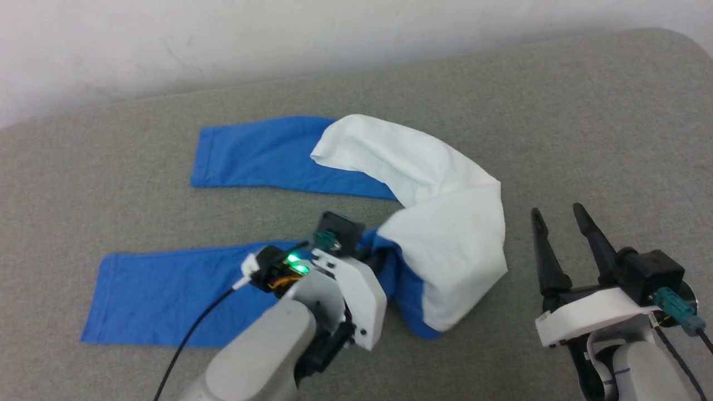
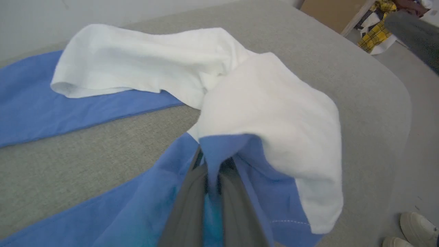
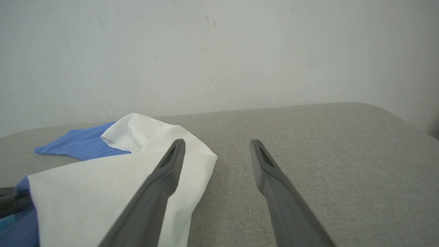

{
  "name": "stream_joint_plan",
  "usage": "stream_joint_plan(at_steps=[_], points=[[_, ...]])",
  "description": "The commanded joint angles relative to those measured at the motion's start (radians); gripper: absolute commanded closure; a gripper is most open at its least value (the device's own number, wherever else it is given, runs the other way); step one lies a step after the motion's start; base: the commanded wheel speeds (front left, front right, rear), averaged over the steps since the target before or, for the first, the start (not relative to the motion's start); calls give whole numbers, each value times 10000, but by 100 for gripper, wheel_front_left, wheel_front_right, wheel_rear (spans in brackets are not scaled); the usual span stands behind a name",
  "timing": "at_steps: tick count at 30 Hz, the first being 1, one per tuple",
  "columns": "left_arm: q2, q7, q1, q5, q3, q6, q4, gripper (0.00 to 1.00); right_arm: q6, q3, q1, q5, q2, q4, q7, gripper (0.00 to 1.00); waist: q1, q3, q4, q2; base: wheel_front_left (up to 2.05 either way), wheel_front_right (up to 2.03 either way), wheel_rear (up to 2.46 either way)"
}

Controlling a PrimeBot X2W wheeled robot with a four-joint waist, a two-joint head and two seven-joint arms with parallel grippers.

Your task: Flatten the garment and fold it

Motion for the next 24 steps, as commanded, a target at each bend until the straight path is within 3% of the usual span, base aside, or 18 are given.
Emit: stream_joint_plan(at_steps=[1, 5, 10, 14, 18, 19, 20, 21, 24], points=[[29, -284, -21, -119, 257, 192, -102, 100, -11, -44, -100, 13, 3, 7, -64, 0, -1, -23, 157, -1, 0, 0, 0], [403, -1015, 417, -425, 1168, 815, -535, 100, -11, -155, -124, -68, 3, -37, -52, 0, -1, -52, 528, -1, 0, 0, 0], [1426, -1397, 1438, -815, 2507, 1934, -1251, 100, -11, -234, -84, -98, 3, -113, 14, 0, -1, -133, 1113, -1, 0, 0, 0], [2187, -1254, 2460, -1103, 3296, 2765, -1679, 100, -11, -142, -55, -85, 3, -123, 69, 0, -1, -176, 1524, -1, 0, 0, 0], [2603, -568, 3376, -1376, 3554, 3463, -1745, 100, -11, -125, -52, -112, 3, -132, 133, 0, -1, -199, 1879, -1, 0, 0, 0], [2629, -365, 3543, -1464, 3539, 3552, -1768, 69, -11, -102, -56, -122, 3, -135, 167, 0, -1, -194, 1949, -1, 0, 0, 0], [2624, -269, 3644, -1532, 3516, 3556, -1850, 13, -11, -96, -56, -142, 3, -132, 218, 0, -1, -185, 2038, -1, 0, 0, 0], [2587, -302, 3698, -1595, 3524, 3510, -1963, 0, -11, -84, -65, -169, 3, -136, 268, 0, -1, -168, 2116, -1, 0, 0, 0], [2378, -756, 3742, -1711, 3568, 3218, -2283, 0, -11, -21, -156, -299, 3, -170, 503, 0, -1, -80, 2397, -1, 0, 0, 0]])
